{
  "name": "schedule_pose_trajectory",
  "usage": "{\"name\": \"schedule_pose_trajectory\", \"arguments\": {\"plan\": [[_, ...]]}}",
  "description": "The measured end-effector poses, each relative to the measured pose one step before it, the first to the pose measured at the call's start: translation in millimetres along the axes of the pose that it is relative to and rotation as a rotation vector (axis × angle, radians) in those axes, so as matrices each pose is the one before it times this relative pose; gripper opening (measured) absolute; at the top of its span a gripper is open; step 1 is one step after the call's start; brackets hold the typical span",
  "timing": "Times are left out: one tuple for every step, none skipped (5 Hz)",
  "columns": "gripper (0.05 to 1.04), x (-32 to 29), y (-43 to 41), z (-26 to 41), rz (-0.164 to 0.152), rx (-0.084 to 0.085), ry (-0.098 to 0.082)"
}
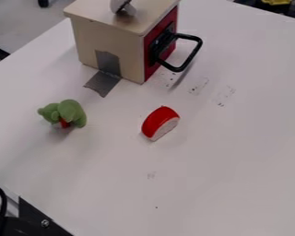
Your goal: Grab the Mushroom from the top of the drawer and put it on the right side of the sushi
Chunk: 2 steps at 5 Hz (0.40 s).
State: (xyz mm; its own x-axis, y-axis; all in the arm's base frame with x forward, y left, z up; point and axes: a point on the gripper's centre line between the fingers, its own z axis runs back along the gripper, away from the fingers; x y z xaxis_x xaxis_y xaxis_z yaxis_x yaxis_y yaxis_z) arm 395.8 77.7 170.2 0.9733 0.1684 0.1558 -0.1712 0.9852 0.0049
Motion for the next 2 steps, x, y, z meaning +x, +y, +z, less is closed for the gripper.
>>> {"name": "schedule_pose_trajectory", "arguments": {"plan": [[0.998,4.02,16.71,8.43,0.0245,0.0243,-0.0205],[0.998,-1.71,13.46,-10.3,0.0131,0.0298,0.0354]]}}
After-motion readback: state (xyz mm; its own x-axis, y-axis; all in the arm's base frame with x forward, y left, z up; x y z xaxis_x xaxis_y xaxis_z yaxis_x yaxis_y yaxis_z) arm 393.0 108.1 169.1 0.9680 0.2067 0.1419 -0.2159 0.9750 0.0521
